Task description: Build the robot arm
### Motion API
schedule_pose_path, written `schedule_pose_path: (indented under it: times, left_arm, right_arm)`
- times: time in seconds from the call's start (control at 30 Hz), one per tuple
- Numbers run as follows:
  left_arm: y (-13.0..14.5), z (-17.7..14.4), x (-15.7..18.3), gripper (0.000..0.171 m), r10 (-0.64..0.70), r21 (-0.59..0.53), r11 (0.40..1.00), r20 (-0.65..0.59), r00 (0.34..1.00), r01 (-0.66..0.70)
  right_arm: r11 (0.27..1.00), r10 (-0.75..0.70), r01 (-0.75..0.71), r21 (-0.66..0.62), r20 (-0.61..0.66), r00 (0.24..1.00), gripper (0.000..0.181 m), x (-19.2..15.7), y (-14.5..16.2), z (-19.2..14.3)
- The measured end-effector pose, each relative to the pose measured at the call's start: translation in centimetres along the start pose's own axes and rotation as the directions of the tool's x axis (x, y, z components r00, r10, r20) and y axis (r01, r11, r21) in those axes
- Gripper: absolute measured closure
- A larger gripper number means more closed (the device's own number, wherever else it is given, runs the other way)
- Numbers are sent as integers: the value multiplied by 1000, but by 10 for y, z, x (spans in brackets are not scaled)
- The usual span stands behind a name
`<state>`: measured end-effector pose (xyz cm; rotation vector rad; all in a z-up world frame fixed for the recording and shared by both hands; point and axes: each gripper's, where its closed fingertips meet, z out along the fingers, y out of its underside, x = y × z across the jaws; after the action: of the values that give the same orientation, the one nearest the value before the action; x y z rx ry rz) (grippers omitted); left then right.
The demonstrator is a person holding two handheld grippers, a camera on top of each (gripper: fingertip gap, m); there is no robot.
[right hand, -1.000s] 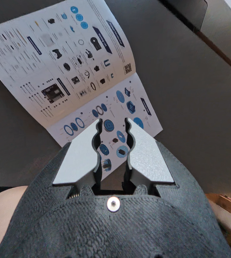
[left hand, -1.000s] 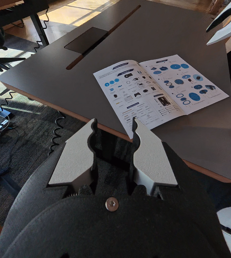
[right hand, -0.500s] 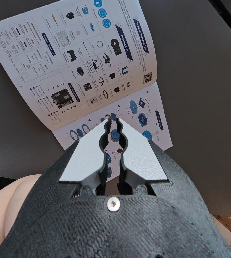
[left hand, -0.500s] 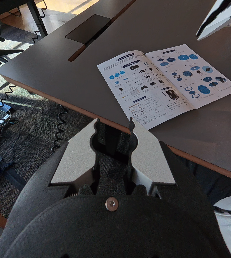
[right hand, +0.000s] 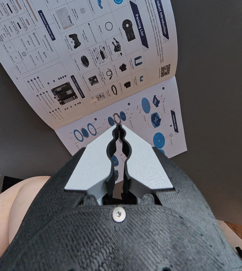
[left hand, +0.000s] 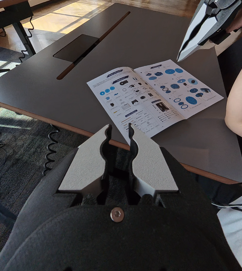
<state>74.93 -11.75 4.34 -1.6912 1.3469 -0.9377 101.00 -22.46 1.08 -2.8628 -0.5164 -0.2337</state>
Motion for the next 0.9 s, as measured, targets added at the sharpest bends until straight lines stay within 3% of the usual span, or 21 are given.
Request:
schedule_pose_path:
  times: [0.9]
  left_arm:
    - [-3,-2,-1,150,-4,16,1000,6,1000,4]
  right_arm:
    - [999,-35,35,-12,1,999,181,-4,-2,1]
